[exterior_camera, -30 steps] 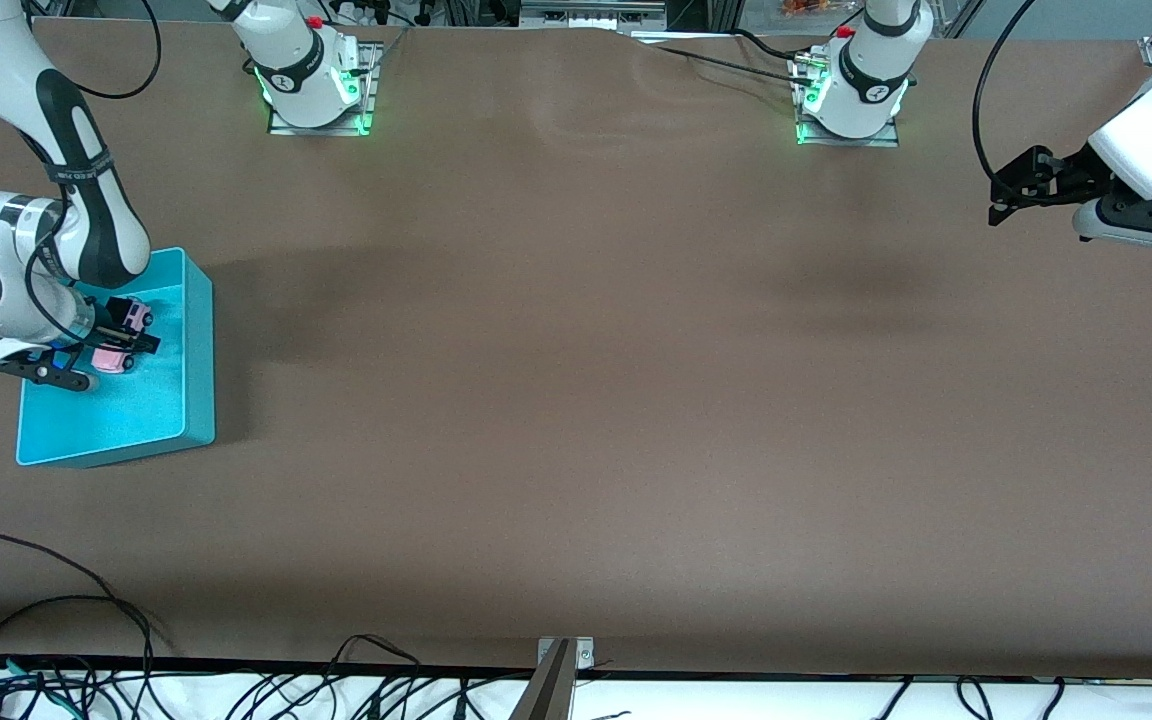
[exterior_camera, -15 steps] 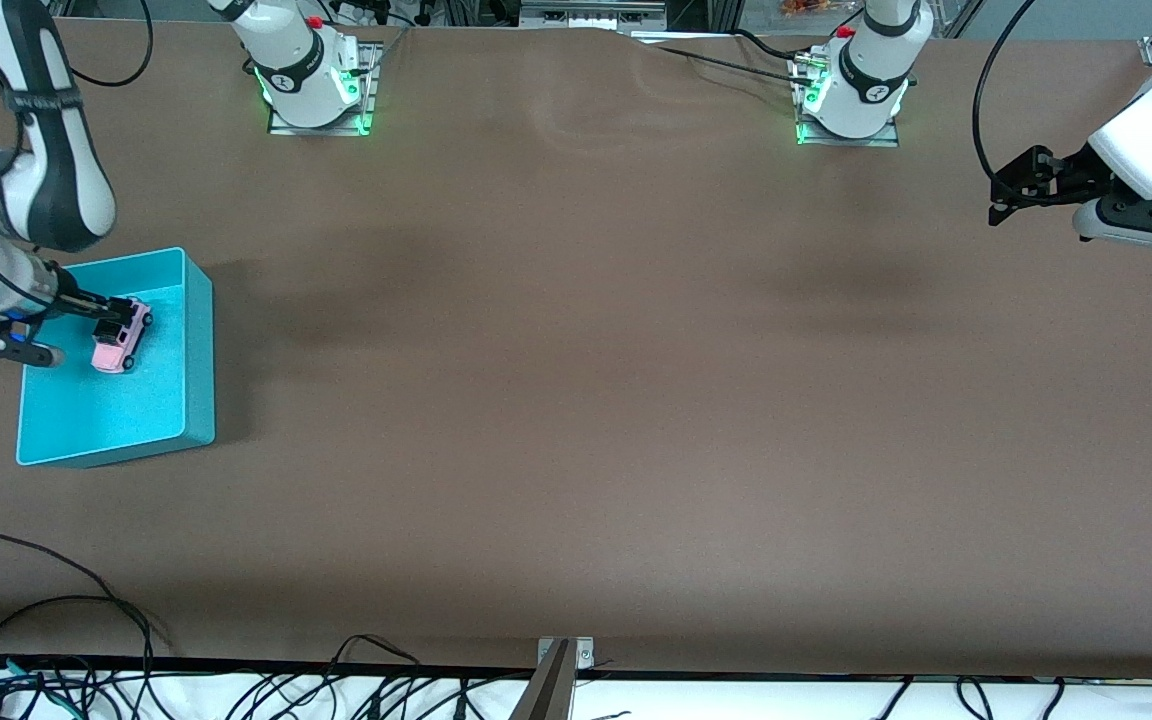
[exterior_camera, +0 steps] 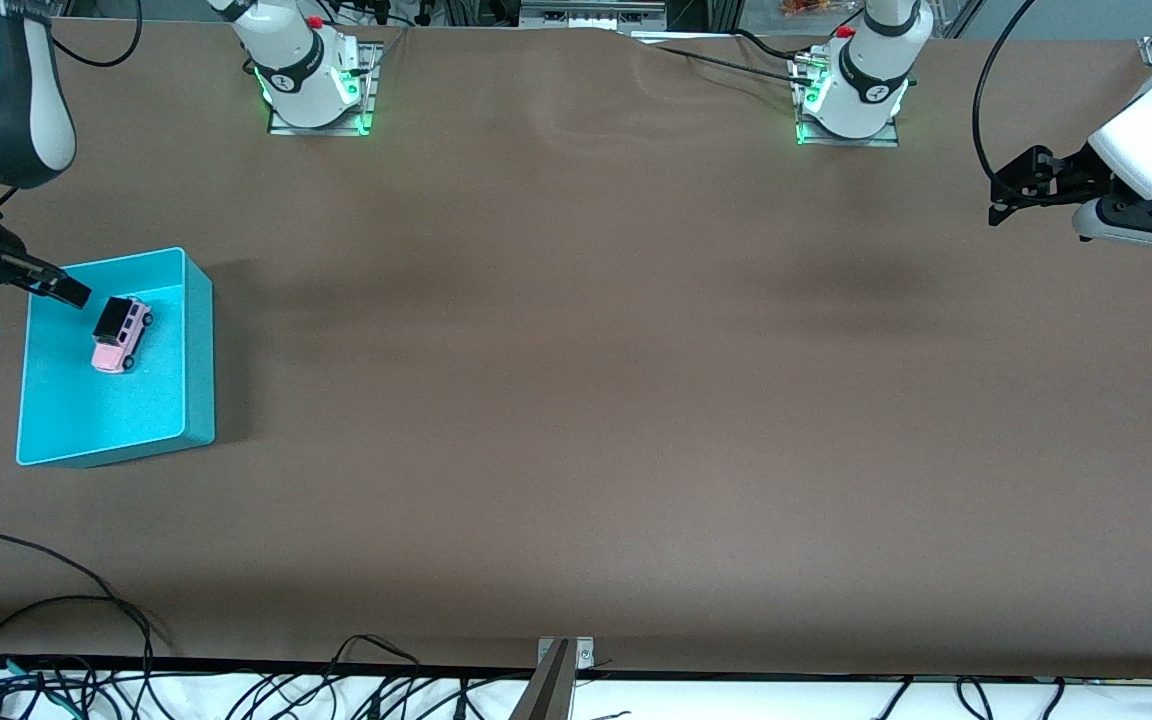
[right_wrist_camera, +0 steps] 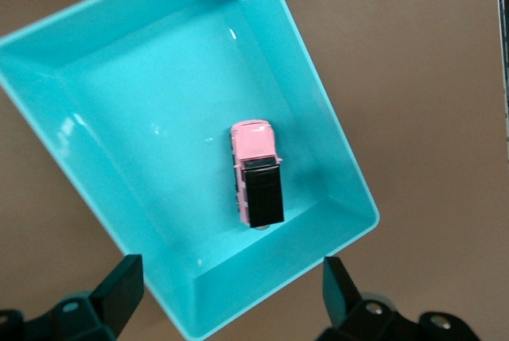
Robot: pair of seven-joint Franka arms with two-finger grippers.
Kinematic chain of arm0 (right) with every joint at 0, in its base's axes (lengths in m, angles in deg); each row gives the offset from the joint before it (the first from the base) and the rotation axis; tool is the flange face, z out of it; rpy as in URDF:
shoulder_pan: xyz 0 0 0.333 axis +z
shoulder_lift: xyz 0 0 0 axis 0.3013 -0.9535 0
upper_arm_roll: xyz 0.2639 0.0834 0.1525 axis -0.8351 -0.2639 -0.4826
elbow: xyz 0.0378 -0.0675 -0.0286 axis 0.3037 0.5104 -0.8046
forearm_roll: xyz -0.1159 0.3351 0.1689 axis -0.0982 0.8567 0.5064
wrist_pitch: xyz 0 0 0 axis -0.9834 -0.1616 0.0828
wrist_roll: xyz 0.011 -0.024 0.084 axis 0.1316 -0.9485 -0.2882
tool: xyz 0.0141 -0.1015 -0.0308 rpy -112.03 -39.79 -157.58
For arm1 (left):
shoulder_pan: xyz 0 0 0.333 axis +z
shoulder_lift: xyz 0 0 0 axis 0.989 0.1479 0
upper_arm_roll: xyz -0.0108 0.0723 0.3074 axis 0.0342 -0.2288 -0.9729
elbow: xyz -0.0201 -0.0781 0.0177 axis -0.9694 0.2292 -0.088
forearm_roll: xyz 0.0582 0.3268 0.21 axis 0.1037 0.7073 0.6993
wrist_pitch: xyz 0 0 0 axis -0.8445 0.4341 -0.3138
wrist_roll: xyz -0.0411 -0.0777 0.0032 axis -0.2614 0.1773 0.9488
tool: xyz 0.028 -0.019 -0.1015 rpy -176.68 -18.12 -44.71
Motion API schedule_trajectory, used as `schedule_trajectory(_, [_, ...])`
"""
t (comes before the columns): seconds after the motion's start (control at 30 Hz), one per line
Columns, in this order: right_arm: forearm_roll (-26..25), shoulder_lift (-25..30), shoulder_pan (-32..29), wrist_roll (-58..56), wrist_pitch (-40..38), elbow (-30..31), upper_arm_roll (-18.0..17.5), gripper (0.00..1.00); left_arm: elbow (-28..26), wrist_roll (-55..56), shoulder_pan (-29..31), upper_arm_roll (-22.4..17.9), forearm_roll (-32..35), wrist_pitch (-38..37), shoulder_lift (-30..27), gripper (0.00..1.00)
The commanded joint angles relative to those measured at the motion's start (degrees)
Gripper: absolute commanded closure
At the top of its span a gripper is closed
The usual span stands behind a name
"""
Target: Wind and store pink jeep toy
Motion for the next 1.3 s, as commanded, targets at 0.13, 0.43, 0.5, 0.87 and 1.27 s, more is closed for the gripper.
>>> schedule_trajectory(0.13, [12.83,6.24,2.65,0.75,-7.28,-3.08,-0.76,0.0,1.77,0.23,-0.05,0.06,0.72,-0.66,0.72,0.0])
schedule_trajectory(0.43, [18.99,6.24,4.41,0.67,-18.97,-13.62,-1.55,0.0,1.77,0.23,-0.05,0.06,0.72,-0.66,0.72,0.0])
schedule_trajectory(0.5, [19.16,6.24,4.41,0.67,-20.82,-15.38,-2.34,0.0,1.77,0.23,-0.05,0.06,0.72,-0.66,0.72,0.0])
schedule_trajectory(0.87, [19.08,6.33,4.41,-3.46,-23.55,-18.99,-7.0,0.0,1.77,0.23,-0.05,0.06,0.72,-0.66,0.72,0.0])
schedule_trajectory(1.27, [16.36,6.24,4.5,-7.86,-24.25,-19.69,-9.81,0.0,1.77,0.23,-0.05,0.06,0.72,-0.66,0.72,0.0])
